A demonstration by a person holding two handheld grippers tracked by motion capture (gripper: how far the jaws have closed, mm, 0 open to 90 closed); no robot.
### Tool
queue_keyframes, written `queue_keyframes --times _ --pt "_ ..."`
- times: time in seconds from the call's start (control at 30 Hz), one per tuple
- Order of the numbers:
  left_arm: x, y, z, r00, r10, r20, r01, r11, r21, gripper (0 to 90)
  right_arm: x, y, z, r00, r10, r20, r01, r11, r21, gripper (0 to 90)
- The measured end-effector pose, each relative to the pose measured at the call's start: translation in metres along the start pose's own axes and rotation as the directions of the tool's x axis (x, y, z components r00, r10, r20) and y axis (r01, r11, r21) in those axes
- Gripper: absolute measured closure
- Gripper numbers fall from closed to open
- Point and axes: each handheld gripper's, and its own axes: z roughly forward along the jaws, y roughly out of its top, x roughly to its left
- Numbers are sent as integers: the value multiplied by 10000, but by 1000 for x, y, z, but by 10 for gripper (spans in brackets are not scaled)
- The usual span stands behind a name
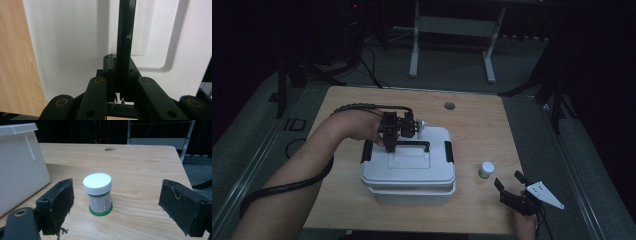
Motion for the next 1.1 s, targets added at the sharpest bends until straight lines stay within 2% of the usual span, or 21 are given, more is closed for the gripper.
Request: queue_keyframes --times 0.03,0.2,0.37,0.5,0.57,0.67,0.83,0.87,0.9,0.93,0.97,1.0,1.1 --pt "1 -6 -3 9998 -173 -18 173 9998 -70 836 0 0 0 10000 -15 0 15 10000 16 120" --pt "2 -17 -7 9994 -340 8 340 9991 -247 836 0 0 0 10000 -32 9 32 10000 20 120" --pt "2 -29 -10 9985 -551 51 552 9982 -252 835 0 0 0 10000 -51 9 51 10000 2 121" --pt "1 -46 -13 9956 -938 -43 937 9955 -141 835 0 0 1 10000 -79 1 79 10000 26 120" --pt "1 -49 -13 9951 -982 -81 981 9951 -161 835 0 0 1 10000 -83 1 83 10000 30 120" --pt "2 -63 -13 9915 -1298 -39 1297 9913 -216 835 1 0 1 10000 -97 17 97 9999 38 120" --pt "2 -77 -12 9885 -1512 -48 1511 9884 -165 835 1 0 1 9999 -107 38 107 9999 70 120" --pt "2 -83 -12 9855 -1698 32 1699 9853 -184 835 1 0 1 9999 -108 45 107 9999 74 120" --pt "2 -83 -12 9855 -1698 32 1699 9853 -184 835 1 0 1 9999 -107 46 107 9999 76 120" --pt "2 -91 -12 9820 -1889 -13 1888 9818 -216 835 1 0 1 9999 -110 52 110 9999 80 120" --pt "2 -91 -12 9820 -1889 -13 1888 9818 -216 835 1 0 1 9999 -110 52 110 9999 80 120" --pt "1 -98 -12 9806 -1961 -19 1960 9804 -210 835 1 0 1 9999 -118 55 117 9999 96 121" --pt "1 -109 -11 9748 -2231 -59 2229 9746 -226 835 2 0 1 9999 -137 61 136 9999 101 121"
